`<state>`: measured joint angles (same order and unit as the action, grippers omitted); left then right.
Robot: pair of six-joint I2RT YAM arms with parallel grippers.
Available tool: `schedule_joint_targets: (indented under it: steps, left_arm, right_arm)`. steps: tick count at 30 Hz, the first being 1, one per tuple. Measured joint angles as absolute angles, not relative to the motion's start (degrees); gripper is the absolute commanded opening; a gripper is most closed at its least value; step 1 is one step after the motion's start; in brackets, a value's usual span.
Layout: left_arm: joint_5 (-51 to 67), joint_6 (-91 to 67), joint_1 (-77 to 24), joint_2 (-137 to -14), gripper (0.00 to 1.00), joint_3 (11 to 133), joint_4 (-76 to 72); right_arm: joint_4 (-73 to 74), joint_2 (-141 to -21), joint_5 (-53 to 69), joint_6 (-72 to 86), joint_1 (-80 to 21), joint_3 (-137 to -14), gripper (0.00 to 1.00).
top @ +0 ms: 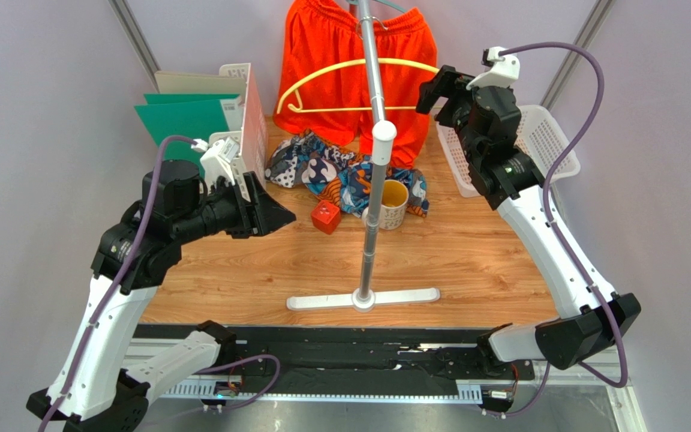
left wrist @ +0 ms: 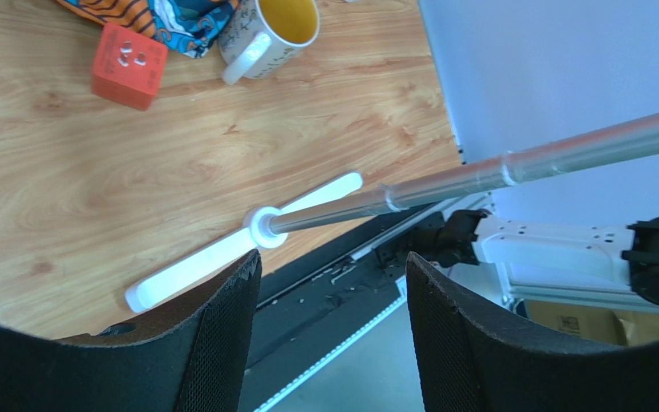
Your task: Remove the shorts from the hanger
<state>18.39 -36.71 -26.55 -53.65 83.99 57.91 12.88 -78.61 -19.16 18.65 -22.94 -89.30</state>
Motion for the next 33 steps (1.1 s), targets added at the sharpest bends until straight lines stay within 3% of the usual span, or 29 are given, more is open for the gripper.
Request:
schedule_joint_targets:
  steps: [13, 17, 23, 33]
  left_arm:
    - [20.4, -46.7, -26.5, -49.4, 0.69, 75.7, 52.8]
    - [20.6, -47.3, -26.5, -49.2, 0.71, 75.2, 52.5]
    - [21.3, -43.0, -26.5, -52.1, 0.73, 79.5, 55.4]
    - [21.6, -28.7, -26.5, -56.5, 0.74, 87.2, 64.6]
  right_arm:
    - [15.0, -78.0, -1.8, 20.9, -22.6, -86.5, 0.91]
    - [16.6, -81.2, 1.8, 23.7, -22.5, -91.2, 0.87]
    - [21.0, -83.9, 6.6, 27.6, -22.3, -94.4, 0.85]
    - [30.9, -84.8, 4.2, 31.5, -21.6, -97.8, 0.85]
